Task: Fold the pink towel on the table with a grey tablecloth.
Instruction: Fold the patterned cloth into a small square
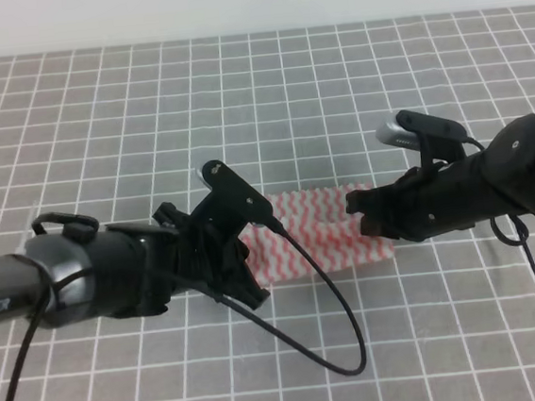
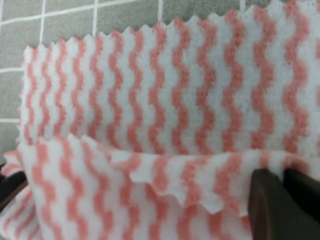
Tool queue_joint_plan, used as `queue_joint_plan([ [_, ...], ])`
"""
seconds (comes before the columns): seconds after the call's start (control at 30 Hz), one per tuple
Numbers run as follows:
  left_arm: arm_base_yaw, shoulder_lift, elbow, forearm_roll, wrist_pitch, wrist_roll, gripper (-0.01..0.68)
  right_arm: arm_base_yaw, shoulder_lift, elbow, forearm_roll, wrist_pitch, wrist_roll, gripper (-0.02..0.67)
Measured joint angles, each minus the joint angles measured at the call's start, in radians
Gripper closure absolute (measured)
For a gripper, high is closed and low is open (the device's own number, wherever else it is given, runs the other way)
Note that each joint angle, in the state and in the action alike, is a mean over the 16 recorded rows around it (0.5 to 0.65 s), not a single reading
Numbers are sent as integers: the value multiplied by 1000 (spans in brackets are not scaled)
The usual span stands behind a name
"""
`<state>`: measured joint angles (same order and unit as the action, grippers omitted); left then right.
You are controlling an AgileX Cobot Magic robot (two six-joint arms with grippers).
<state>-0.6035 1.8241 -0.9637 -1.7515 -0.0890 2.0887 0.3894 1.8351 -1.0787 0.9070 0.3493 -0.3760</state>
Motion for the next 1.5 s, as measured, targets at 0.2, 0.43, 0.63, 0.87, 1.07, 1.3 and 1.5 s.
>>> queue_joint_plan([
  [0.2, 2, 11, -26, 0, -17, 5, 676, -2, 6, -23, -1, 2, 0, 663],
  [0.43, 14, 12, -49, -2, -20, 5, 676, -13, 26, -58, -1, 19, 0, 663],
  [0.63, 29, 14, -63, -3, -3, 4, 676, -25, 46, -78, 1, 33, -1, 663],
  [0.87, 40, 34, -78, 0, 14, 3, 676, -32, 62, -94, 4, 38, -1, 663],
  [1.07, 43, 52, -87, -3, 16, 2, 676, -34, 82, -111, 4, 47, -1, 663],
  [1.3, 51, 65, -91, -3, 12, 2, 676, -42, 106, -132, 5, 62, -1, 663],
  [1.5, 58, 71, -105, -2, 19, 2, 676, -51, 113, -139, 6, 67, -1, 663],
])
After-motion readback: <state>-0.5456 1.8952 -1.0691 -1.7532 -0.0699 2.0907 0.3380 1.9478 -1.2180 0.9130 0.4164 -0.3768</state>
